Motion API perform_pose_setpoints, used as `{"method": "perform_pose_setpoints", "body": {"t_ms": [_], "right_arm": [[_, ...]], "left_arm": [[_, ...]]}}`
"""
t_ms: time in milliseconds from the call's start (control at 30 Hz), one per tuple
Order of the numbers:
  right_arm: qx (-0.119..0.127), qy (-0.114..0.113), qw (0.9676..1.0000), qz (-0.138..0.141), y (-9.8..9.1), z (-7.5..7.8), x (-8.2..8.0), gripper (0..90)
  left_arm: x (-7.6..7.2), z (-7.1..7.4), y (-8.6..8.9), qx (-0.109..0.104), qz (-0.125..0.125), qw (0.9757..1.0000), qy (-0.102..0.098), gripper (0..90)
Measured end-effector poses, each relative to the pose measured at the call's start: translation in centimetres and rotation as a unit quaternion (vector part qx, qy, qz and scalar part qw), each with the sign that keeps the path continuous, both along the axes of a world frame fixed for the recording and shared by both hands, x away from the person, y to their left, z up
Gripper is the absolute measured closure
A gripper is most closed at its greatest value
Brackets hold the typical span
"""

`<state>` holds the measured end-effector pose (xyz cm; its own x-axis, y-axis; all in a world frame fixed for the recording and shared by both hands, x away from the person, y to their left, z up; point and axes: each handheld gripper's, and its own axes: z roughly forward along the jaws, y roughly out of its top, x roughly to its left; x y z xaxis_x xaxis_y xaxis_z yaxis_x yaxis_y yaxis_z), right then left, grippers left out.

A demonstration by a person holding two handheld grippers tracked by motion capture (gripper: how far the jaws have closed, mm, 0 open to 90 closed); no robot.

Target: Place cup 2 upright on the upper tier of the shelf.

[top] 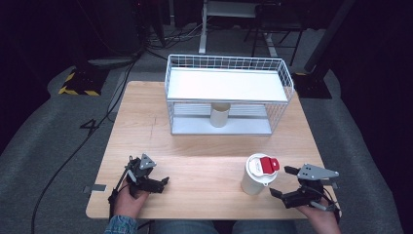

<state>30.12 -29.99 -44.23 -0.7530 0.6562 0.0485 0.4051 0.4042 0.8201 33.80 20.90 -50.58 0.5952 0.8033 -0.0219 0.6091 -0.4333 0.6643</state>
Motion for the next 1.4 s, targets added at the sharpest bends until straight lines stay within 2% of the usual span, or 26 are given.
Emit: {"method": "perform_pose_setpoints", "body": {"t_ms": [200,467,767,867,1000,1133,1267,1333,1400], "right_arm": [[0.012,0.005,0.9998,0.014,1.2,-0.5,0.1,0.5],[0.061,0.006,0.9972,0.042,2.0,-1.7,0.9,0.5],[0.072,-0.024,0.9959,0.05,3.2,-2.3,1.3,0.2],[0.085,-0.027,0.9947,0.052,3.4,-2.5,1.5,0.2],[0.091,-0.038,0.9938,0.051,3.8,-2.8,1.7,0.2],[0.096,-0.037,0.9933,0.052,4.0,-3.1,1.9,0.3],[0.097,-0.037,0.9931,0.053,4.4,-3.6,2.0,2.0],[0.096,-0.043,0.993,0.054,4.6,-3.7,1.9,7.6],[0.092,-0.048,0.9932,0.053,4.6,-3.7,1.8,8.3]], "left_arm": [[0.0,0.0,0.0,0.0,0.0,1.0,0.0,0.3],[0.0,0.0,0.0,0.0,0.0,1.0,0.0,0.3],[0.0,0.0,0.0,0.0,0.0,1.0,0.0,0.3],[0.0,0.0,0.0,0.0,0.0,1.0,0.0,0.3],[0.0,0.0,0.0,0.0,0.0,1.0,0.0,0.3],[0.0,0.0,0.0,0.0,0.0,1.0,0.0,0.3],[0.0,0.0,0.0,0.0,0.0,1.0,0.0,0.3],[0.0,0.0,0.0,0.0,0.0,1.0,0.0,0.3],[0.0,0.0,0.0,0.0,0.0,1.0,0.0,0.3]]}}
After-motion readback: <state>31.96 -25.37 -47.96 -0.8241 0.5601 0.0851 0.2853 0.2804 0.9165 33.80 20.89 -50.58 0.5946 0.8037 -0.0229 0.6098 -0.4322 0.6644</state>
